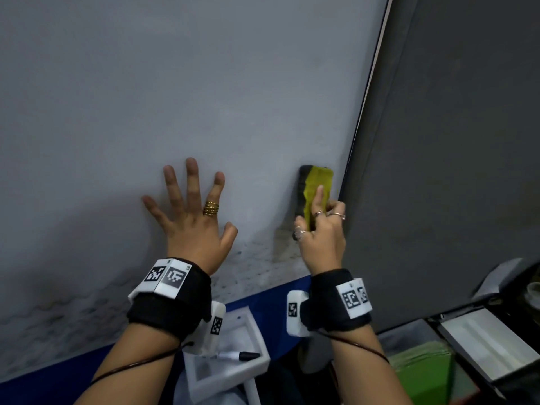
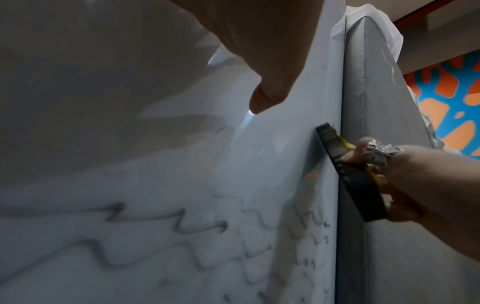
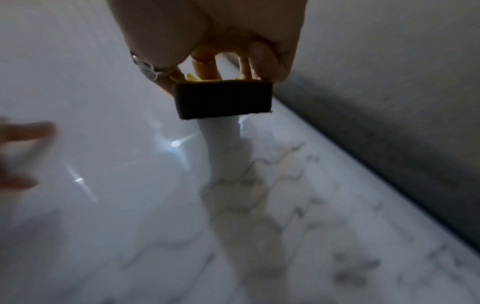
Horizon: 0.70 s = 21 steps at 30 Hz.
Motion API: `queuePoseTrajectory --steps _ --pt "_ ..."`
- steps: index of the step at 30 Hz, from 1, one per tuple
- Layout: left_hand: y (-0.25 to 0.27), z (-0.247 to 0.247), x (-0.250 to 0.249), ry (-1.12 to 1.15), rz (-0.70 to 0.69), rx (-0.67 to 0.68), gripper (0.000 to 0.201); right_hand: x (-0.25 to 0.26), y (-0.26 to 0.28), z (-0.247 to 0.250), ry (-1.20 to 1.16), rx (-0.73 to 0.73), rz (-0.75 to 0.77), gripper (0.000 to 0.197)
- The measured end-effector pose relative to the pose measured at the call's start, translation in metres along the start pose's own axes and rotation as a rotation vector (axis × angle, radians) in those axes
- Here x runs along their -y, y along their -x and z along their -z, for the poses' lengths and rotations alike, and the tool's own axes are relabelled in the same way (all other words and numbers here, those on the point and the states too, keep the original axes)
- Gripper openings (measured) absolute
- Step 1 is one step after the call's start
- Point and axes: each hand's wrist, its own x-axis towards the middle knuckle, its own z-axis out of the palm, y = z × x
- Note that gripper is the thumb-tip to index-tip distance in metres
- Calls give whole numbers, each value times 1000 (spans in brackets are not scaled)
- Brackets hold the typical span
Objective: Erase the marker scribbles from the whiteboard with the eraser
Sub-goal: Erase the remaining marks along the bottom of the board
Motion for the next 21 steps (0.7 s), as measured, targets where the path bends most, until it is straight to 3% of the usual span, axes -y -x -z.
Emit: queuePoseTrajectory --steps 3,6,13,18,21 --pt "0 0 2 -7 -5 1 87 9 35 -23 50 82 49 81" --pt "1 -1 4 6 -9 3 82 -7 65 -29 120 226 -16 82" --pt "2 1 4 7 -31 6 88 7 16 -15 -14 43 -22 73" --pt "4 0 8 -6 -38 4 89 2 47 -29 27 130 90 79" --pt "3 0 9 -6 -37 12 89 -33 43 -26 -7 107 -34 76"
